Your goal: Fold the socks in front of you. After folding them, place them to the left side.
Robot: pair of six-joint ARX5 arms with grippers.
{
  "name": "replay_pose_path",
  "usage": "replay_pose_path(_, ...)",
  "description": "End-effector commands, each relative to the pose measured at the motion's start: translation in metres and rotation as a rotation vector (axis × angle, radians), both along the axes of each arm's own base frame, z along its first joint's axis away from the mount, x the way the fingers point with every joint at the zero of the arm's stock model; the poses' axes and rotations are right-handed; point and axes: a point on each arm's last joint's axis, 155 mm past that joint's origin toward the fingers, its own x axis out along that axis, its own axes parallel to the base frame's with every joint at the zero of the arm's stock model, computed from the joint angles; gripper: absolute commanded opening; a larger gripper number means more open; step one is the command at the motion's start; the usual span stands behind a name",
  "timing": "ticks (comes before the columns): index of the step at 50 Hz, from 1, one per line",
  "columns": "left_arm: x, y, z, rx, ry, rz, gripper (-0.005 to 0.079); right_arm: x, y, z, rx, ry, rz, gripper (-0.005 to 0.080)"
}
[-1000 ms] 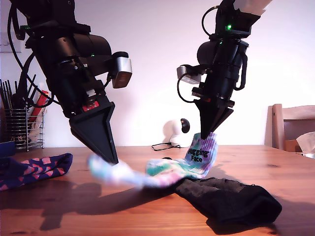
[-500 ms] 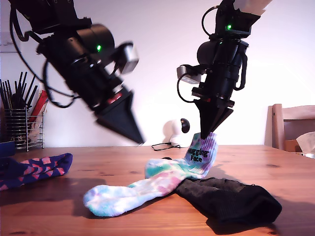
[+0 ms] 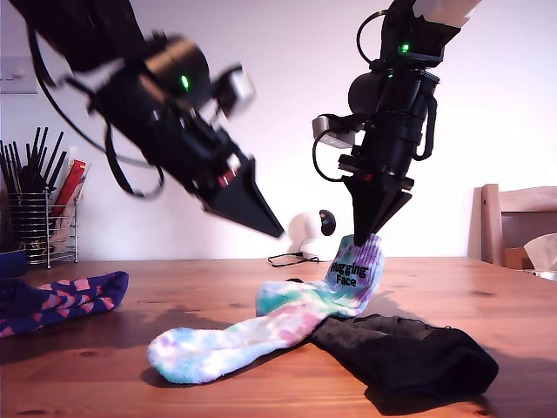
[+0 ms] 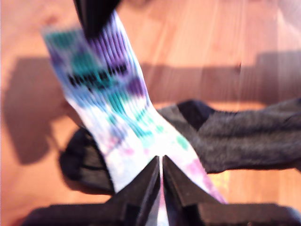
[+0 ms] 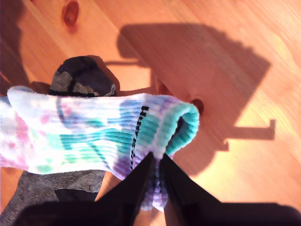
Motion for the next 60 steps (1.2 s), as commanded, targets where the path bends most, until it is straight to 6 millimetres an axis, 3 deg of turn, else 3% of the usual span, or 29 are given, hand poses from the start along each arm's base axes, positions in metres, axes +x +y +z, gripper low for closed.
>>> replay_pose_path(1, -0.001, -0.004, -0.009, -0.005, 0.000, -0.016, -0.0024, -0.003, 0.002, -0.010, -0.003, 0.022, 0.008, -0.0011)
replay_pose_path(30, 0.003, -0.013, -0.061, 0.004, 0.047, -0.020, -0.0024, -0.006, 0.004, -0.009, 0.007, 0.034, 0.007, -0.0011)
replay_pose_path(40, 0.021, -0.014, -0.064, 0.006, 0.004, 0.041, -0.0024, -0.028, 0.029, -0.001, 0.077, 0.094, 0.058, -0.0011)
replay_pose_path(53, 0.022, -0.012, -0.066, 0.014, 0.006, 0.052, -0.0024, -0.045, 0.063, 0.028, 0.129, 0.097, 0.123, -0.0011)
replay_pose_path(60, 0.025, -0.012, -0.066, 0.015, 0.000, 0.064, -0.0024, -0.064, 0.078, 0.041, 0.158, 0.140, 0.160, -0.0011)
